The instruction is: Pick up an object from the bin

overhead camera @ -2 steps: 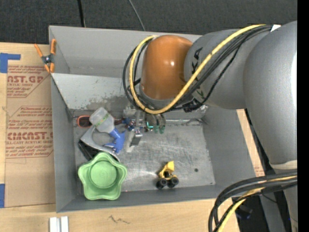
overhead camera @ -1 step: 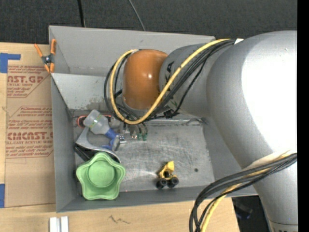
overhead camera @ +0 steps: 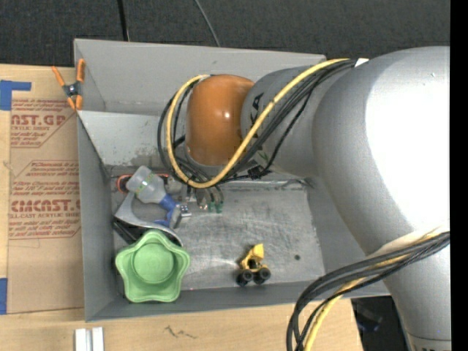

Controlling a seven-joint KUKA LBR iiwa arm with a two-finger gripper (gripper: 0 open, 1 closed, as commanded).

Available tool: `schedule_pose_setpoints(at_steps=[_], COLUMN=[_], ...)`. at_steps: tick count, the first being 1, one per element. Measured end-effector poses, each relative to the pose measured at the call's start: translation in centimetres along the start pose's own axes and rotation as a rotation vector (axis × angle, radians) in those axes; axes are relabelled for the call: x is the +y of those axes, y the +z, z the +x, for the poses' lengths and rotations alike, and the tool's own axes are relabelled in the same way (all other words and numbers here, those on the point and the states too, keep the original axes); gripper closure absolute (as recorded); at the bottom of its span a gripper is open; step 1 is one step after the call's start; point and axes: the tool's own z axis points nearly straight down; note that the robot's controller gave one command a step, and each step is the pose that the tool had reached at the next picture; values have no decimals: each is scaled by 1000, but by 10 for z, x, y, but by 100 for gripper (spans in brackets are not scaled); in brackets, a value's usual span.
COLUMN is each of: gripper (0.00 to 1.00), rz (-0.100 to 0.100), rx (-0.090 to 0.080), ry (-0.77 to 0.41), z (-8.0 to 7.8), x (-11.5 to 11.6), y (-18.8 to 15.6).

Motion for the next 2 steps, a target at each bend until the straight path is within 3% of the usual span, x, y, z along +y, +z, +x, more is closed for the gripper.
schedule_pose_setpoints(at_steps=[1, 2], gripper=[100, 100], rz=[3, 6], rx=[-11, -9], ry=[-25, -39], z=[3, 10], x=[-3, -7], y=[-20, -72])
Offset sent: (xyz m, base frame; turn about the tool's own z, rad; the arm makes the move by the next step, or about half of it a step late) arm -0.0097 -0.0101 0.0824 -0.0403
